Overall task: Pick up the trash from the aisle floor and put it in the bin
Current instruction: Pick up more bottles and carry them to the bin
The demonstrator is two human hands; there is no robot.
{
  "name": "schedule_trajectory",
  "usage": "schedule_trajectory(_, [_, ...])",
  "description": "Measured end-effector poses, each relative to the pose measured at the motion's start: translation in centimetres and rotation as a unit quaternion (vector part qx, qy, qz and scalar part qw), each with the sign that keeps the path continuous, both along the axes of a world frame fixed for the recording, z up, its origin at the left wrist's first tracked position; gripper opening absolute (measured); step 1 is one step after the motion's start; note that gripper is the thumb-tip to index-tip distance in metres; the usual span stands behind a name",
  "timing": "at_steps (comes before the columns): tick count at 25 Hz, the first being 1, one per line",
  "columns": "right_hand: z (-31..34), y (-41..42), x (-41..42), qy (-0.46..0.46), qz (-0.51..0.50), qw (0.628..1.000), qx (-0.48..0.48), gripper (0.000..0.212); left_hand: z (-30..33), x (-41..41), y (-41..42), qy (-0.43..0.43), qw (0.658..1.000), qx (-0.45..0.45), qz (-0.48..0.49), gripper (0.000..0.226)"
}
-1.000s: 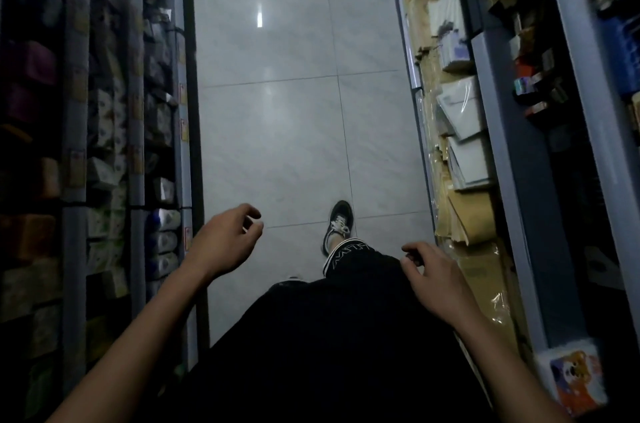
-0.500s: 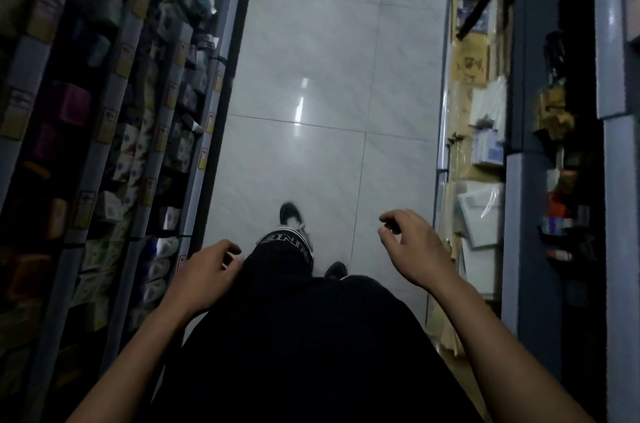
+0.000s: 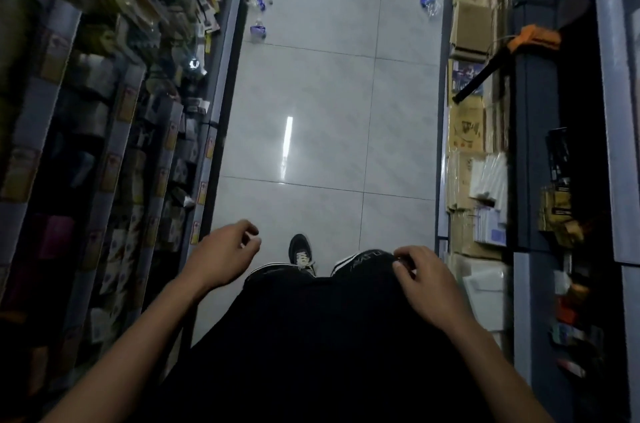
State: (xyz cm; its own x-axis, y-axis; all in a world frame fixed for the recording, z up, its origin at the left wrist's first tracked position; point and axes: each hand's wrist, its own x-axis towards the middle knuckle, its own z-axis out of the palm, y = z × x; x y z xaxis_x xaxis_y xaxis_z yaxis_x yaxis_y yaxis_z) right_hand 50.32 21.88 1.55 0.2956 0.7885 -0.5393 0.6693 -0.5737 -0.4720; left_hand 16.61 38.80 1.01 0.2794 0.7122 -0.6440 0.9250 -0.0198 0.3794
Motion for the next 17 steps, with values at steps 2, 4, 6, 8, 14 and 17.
schedule_trajectory(2, [0.1,2.5,1.6,-0.004,-0.029,1.0,0.003,0.022,0.3,3.0,5.8,-0.005,0.999,0.017,-0.026,0.032])
schedule_trajectory(4, [-0.1,5.8,4.0,-0.002,-0.052,0.999,0.002,0.021,0.2,6.5,11.7,-0.011,0.999,0.027,-0.043,0.032])
schedule_trajectory(6, [-0.6,9.5,6.9,0.001,-0.066,0.998,-0.003,0.022,0.1,10.1,17.0,-0.013,0.998,0.033,-0.052,0.032])
schedule_trajectory(8, [-1.5,13.8,10.4,0.006,-0.065,0.998,0.001,0.025,-0.3,13.5,21.5,-0.007,0.997,0.039,-0.058,0.031])
schedule_trajectory(14, [-1.9,29.9,21.8,0.019,-0.01,0.999,0.035,0.024,-0.3,21.7,30.7,0.026,0.999,0.025,-0.035,0.032])
schedule_trajectory(17, [-1.1,38.6,26.1,0.017,0.033,0.998,0.048,0.027,0.1,23.7,33.6,0.039,0.999,0.016,-0.006,0.03])
